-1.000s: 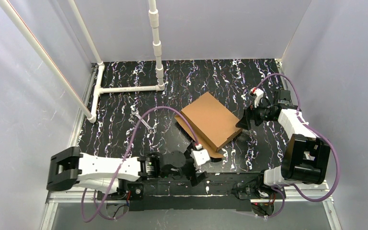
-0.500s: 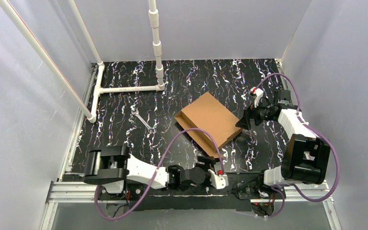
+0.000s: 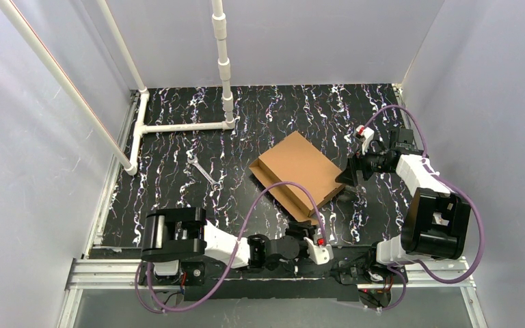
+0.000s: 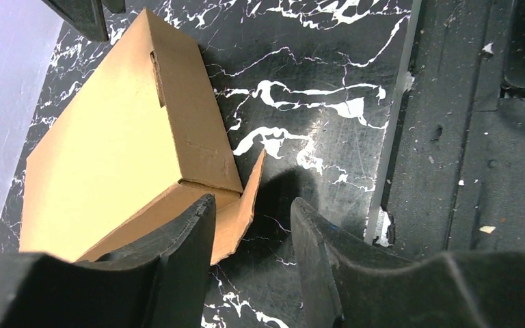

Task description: Fold the paper box

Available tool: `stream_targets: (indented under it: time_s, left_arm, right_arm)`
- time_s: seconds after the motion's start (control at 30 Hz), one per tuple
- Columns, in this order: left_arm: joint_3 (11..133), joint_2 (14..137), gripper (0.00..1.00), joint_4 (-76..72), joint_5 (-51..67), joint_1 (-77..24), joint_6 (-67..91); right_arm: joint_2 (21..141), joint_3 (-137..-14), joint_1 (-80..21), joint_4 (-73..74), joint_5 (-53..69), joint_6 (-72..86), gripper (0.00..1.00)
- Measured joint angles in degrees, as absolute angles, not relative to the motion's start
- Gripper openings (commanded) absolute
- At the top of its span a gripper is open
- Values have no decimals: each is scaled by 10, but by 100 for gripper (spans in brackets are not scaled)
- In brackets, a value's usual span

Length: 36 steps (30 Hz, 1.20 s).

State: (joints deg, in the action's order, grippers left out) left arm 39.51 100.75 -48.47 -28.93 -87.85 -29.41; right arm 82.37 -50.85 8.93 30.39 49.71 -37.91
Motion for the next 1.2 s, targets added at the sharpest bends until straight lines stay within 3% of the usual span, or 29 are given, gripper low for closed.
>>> stream_targets:
  time_s: [0.27, 1.2]
  left_arm:
    - [396, 1021, 41, -492, -274, -856, -294]
    - [430, 1047, 20, -470, -230, -839, -278]
  right_arm:
    - [830, -509, 89, 319, 506, -393, 98]
    - [841, -518, 89, 340, 512, -407, 98]
